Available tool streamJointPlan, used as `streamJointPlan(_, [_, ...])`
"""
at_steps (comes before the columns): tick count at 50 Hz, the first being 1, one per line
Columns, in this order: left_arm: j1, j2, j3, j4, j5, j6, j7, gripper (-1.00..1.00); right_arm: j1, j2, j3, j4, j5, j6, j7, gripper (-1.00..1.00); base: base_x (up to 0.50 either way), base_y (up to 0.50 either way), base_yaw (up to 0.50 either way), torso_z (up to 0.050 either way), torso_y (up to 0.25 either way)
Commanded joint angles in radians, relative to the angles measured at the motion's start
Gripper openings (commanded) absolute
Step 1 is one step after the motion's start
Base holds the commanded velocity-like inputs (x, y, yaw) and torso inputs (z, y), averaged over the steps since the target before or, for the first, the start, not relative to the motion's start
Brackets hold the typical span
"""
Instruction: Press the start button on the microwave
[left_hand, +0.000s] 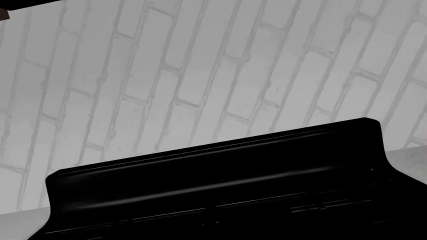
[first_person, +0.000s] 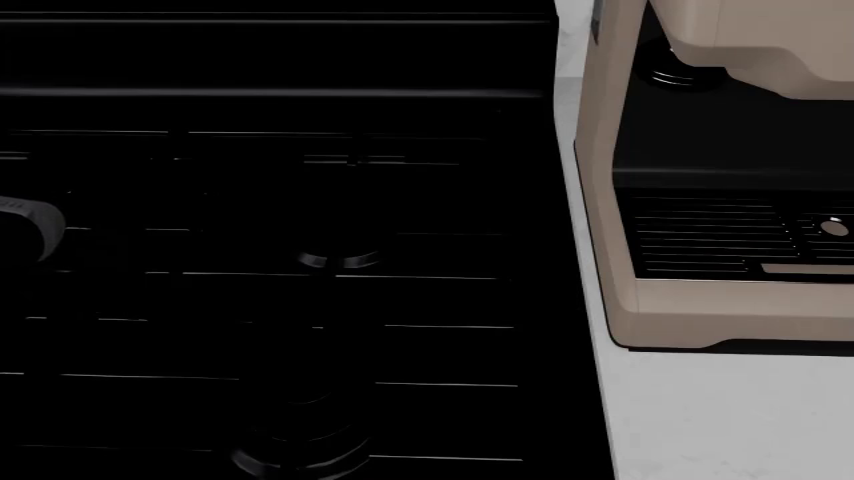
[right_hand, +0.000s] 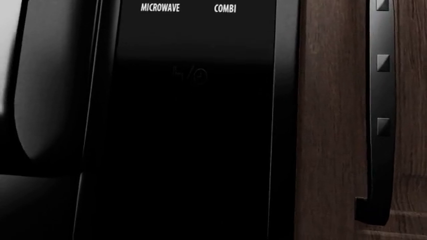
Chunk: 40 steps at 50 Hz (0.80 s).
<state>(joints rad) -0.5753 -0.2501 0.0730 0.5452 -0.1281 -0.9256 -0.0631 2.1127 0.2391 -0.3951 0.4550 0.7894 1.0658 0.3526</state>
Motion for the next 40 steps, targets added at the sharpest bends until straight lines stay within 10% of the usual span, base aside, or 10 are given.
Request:
streamJointPlan(1, [-0.003,0.016,-0.017,-0.012,-0.003,0.003,0.015,1.00,0.002,-0.024,0.000,0.043,-0.033,-0.032,-0.054,-1.00,0.00,0.00,0.00,0.000,0.000])
streamJointPlan(40, [0.014,0.000,-0.030,-0.009,-0.023,0.014,0.003,1.00,0.000,-0.060,-0.062,0.286,-0.106,-0.142,-0.119,-1.00,0.01,0.00,0.01,0.003,0.000])
